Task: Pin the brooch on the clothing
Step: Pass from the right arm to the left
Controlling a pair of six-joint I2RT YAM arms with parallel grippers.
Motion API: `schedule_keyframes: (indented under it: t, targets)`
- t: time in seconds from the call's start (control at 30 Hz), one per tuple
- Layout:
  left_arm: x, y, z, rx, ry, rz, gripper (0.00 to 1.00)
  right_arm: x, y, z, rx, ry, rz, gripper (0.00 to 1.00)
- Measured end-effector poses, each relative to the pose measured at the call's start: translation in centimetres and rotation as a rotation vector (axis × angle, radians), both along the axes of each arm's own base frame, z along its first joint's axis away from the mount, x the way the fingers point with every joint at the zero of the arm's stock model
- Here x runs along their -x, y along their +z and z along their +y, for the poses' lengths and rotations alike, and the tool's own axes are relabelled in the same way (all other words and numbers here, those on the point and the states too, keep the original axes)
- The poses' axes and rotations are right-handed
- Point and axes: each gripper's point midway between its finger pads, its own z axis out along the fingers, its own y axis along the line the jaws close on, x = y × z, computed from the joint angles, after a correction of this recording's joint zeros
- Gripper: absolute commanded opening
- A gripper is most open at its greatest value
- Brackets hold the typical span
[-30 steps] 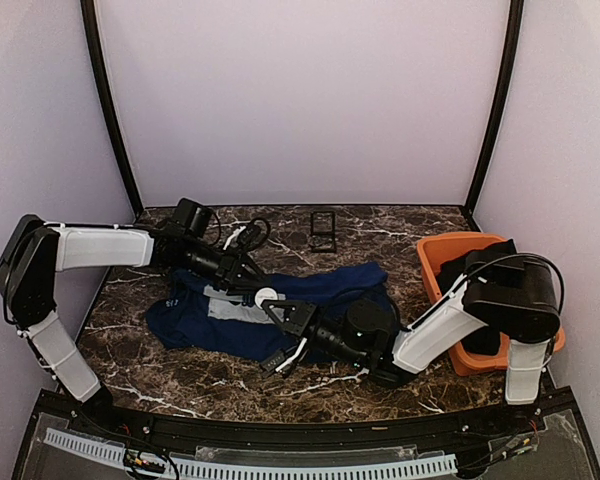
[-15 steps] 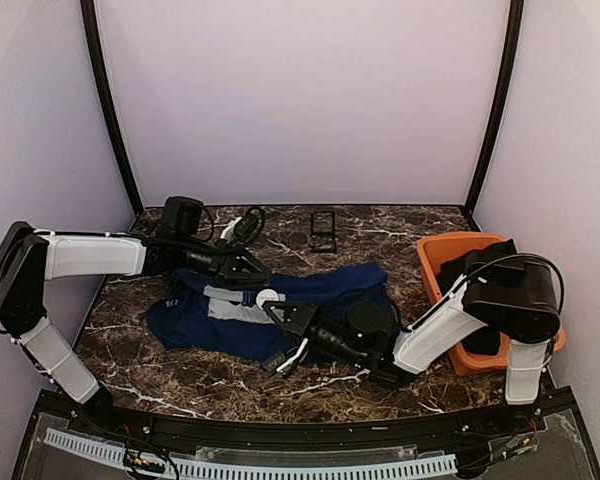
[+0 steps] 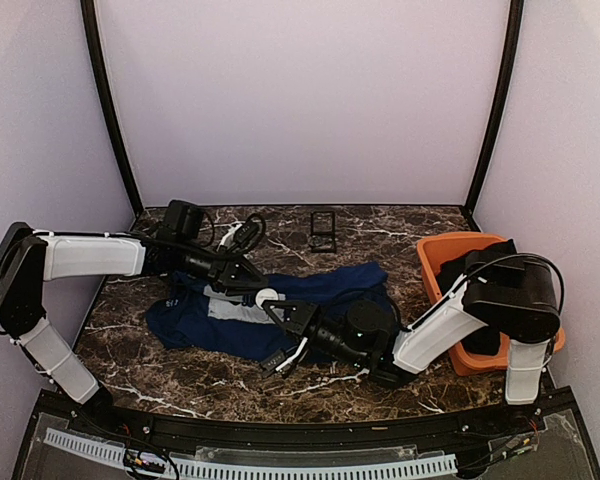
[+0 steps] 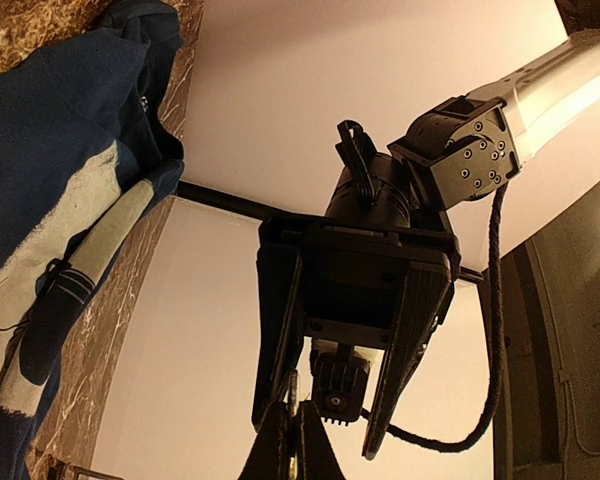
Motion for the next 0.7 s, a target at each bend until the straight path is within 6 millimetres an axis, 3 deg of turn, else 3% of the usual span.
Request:
schedule_keyframes:
  t: [0.27, 0.7]
  targets:
    - [0.6, -0.23, -0.26, -0.006, -0.019, -0.004, 0.25, -0.02, 0.19, 0.08, -0.005, 0.001, -0.002, 0.0]
    - [0.72, -1.01, -0.19, -0.025, -0.022, 0.016, 0.12, -0.02, 0.2, 0.08, -0.005, 0.0, -0.002, 0.0]
